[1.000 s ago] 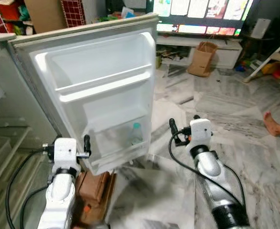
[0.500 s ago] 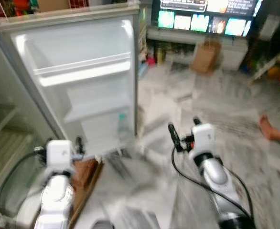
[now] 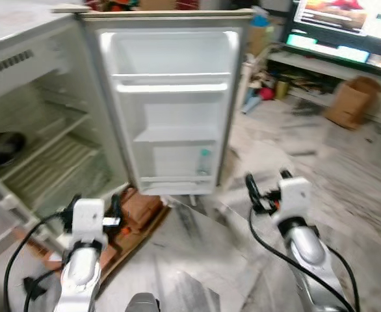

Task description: Restocking fridge

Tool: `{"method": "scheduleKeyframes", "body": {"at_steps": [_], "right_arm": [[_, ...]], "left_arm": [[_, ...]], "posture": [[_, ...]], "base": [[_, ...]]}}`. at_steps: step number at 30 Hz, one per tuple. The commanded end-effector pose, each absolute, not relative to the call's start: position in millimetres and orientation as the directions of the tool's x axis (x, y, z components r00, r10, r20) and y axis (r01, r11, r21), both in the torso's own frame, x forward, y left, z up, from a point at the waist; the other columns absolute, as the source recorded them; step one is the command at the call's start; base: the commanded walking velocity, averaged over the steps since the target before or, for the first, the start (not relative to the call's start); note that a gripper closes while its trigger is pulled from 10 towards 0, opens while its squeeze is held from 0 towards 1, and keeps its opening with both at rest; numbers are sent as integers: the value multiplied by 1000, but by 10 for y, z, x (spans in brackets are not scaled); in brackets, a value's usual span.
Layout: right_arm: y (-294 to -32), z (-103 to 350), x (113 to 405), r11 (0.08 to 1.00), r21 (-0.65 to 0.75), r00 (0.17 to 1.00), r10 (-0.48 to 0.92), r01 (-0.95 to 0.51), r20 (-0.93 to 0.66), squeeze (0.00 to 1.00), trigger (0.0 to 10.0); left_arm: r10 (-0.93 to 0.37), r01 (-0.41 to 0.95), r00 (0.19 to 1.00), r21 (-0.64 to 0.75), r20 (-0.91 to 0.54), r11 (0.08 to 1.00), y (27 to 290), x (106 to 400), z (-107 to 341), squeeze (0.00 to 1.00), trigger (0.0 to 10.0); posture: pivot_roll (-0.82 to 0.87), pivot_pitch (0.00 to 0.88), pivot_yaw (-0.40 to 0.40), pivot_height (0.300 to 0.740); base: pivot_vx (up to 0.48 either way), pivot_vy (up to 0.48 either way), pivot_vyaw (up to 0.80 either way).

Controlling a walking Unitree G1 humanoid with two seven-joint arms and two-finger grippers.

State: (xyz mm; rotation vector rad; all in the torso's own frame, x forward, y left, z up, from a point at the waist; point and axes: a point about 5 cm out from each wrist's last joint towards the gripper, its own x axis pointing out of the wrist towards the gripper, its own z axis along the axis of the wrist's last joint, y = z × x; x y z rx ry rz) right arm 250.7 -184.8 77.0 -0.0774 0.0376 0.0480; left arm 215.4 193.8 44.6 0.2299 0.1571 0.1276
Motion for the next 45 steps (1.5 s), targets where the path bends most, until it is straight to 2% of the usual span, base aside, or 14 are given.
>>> {"method": "scheduleKeyframes", "body": {"at_steps": [1,9,13,18,22,33,45], "right_arm": [[-1813,874,2583,996,-73,999,42,-42,8,0,10000],[-1695,915,2683,998,-47,998,51,-50,22,0,10000],[-1607,894,2735,995,-45,996,86,-85,17,0,10000],[-1511,935,2802,990,-47,990,136,-134,36,0,10000],[-1514,940,2823,987,-54,988,151,-149,32,0,10000],[-1566,934,2873,977,-114,982,187,-183,26,0,10000],[-1477,941,2864,970,-111,974,220,-214,46,0,10000]], "left_arm": [[91,-62,989,234,-115,970,1887,2232,489,0,10000],[-22,43,996,239,-88,970,1664,2397,566,0,10000],[-39,57,996,221,-85,974,1606,2423,567,0,10000],[-32,48,996,202,-83,978,1607,2414,566,0,10000],[23,-5,997,216,-79,976,1693,2410,575,0,10000],[34,-7,994,241,-107,971,1679,2435,524,0,10000],[33,-8,995,252,-95,968,1702,2474,547,0,10000]], "posture": [[90,16,36,740],[89,33,28,740],[99,44,19,740],[116,45,5,740],[122,52,-11,740],[116,54,-17,740],[111,49,9,740]], "base": [[0,0,419],[0,0,52],[0,0,0],[0,-381,0],[0,-443,0],[23,-430,0],[330,-344,785]]}}
